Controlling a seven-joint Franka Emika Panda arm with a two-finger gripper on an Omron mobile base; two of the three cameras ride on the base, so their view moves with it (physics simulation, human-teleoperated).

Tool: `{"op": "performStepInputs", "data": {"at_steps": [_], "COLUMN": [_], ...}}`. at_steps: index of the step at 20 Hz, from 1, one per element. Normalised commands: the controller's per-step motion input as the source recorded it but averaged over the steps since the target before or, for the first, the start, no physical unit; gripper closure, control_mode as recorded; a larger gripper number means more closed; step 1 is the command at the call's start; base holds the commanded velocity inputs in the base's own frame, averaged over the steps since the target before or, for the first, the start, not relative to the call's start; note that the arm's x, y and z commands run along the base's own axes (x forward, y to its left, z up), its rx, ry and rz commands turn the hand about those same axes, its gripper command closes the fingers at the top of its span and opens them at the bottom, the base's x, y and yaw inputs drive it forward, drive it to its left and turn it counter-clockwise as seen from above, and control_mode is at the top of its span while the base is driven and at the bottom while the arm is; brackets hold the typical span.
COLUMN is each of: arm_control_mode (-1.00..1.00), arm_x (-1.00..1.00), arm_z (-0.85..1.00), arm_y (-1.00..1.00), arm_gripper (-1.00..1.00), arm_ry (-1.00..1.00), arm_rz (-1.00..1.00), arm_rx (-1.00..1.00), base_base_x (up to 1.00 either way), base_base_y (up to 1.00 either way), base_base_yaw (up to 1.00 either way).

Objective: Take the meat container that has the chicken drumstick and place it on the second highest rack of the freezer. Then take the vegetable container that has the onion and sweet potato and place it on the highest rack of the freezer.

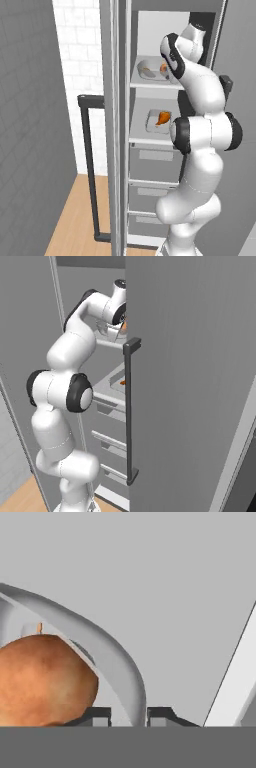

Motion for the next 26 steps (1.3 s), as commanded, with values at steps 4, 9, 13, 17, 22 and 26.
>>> {"op": "performStepInputs", "data": {"at_steps": [4,9,13,17,22,26], "arm_control_mode": [-1.00,-1.00,-1.00,-1.00,-1.00,-1.00], "arm_x": [-0.36,-0.99,-1.00,-1.00,-1.00,-1.00], "arm_z": [0.00,-0.01,-0.05,-0.26,-0.39,-0.51], "arm_y": [0.00,0.34,0.30,0.08,0.00,0.09], "arm_gripper": [-1.00,-1.00,-1.00,-1.00,-1.00,-1.00], "arm_ry": [-0.13,-0.06,-0.04,-0.05,-0.08,0.00], "arm_rz": [0.00,0.00,0.00,-0.02,-0.06,-0.09], "arm_rx": [0.00,0.00,0.00,0.00,0.00,0.00], "base_base_x": [0.00,0.00,0.00,0.00,0.00,0.00], "base_base_y": [0.00,0.00,0.00,0.00,0.00,0.00], "base_base_yaw": [0.00,0.00,0.00,0.00,0.00,0.00]}}
